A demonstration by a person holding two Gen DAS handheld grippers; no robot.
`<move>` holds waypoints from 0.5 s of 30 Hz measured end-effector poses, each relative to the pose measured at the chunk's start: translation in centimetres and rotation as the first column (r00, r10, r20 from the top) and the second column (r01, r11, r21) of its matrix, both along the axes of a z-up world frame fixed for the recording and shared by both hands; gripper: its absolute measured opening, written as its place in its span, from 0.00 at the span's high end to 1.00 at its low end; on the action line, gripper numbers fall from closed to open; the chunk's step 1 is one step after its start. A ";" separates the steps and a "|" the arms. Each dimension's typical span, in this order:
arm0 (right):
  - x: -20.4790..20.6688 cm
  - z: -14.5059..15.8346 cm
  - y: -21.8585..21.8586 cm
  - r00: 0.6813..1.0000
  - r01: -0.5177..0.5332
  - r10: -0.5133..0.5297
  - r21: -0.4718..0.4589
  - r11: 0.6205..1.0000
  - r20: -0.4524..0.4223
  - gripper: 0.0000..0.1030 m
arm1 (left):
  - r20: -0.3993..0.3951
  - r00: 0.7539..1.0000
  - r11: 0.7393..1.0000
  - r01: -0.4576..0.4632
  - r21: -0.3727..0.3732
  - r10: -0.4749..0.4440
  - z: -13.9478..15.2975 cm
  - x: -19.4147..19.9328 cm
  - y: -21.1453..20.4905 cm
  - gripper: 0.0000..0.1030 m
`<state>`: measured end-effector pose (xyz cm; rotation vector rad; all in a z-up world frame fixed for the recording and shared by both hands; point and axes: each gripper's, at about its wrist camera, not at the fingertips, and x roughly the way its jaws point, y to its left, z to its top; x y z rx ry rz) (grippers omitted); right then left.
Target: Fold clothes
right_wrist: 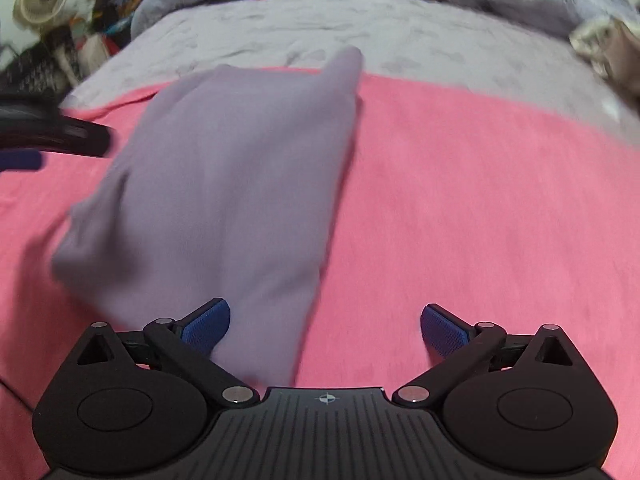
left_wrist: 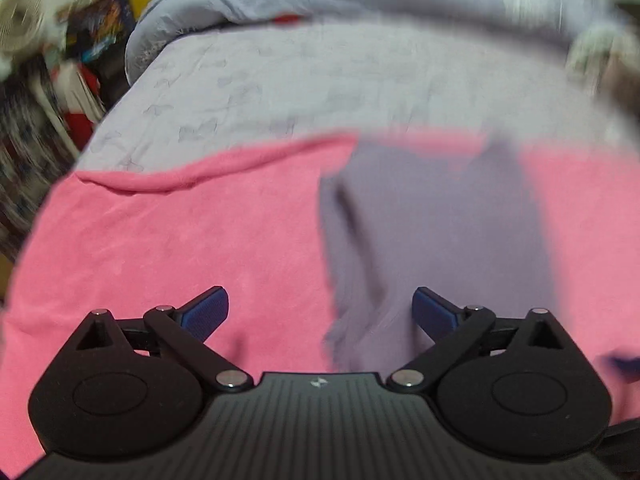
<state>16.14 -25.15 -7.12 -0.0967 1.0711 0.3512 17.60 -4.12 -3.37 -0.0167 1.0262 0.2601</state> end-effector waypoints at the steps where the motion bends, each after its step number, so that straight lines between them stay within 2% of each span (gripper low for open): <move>1: 0.1 0.6 -0.3 1.000 -0.008 0.008 -0.004 1.000 -0.013 0.00 | -0.002 1.000 0.999 -0.019 -0.040 0.019 -0.8 -1.1 0.5 0.00; 3: 0.8 2.0 -0.3 0.999 -0.025 0.024 -0.020 0.999 -0.032 0.01 | -0.005 0.999 0.993 -0.051 -0.111 0.051 -2.2 -3.2 1.4 0.00; 4: 1.2 2.7 -0.4 0.999 -0.033 0.032 -0.028 0.999 -0.042 0.01 | 0.000 0.999 0.992 -0.050 -0.118 0.050 -2.2 -4.1 1.6 0.00; 7: 3.8 5.2 0.8 0.999 -0.015 0.013 0.046 0.999 0.046 0.00 | 0.004 0.999 0.991 -0.048 -0.124 0.049 -1.9 -6.0 1.8 0.00; 9: 6.4 4.4 2.8 1.000 -0.024 0.023 0.010 1.000 0.021 0.00 | -0.019 0.998 0.990 -0.066 -0.124 0.064 -1.2 -5.5 1.7 0.00; 11: 6.8 1.8 4.2 0.998 -0.048 0.043 -0.093 0.995 -0.047 0.00 | -0.033 0.995 0.989 -0.096 -0.114 0.093 0.1 -4.5 1.6 0.01; 14: 3.1 -0.3 1.7 0.998 0.018 -0.019 -0.019 1.000 -0.067 0.00 | 0.055 0.996 0.991 -0.068 -0.112 0.074 2.1 -2.5 2.0 0.01; 15: 1.7 -0.4 0.9 0.999 0.022 -0.022 0.003 1.000 -0.045 0.00 | 0.068 0.997 0.993 -0.039 -0.113 0.047 2.2 -2.0 1.8 0.00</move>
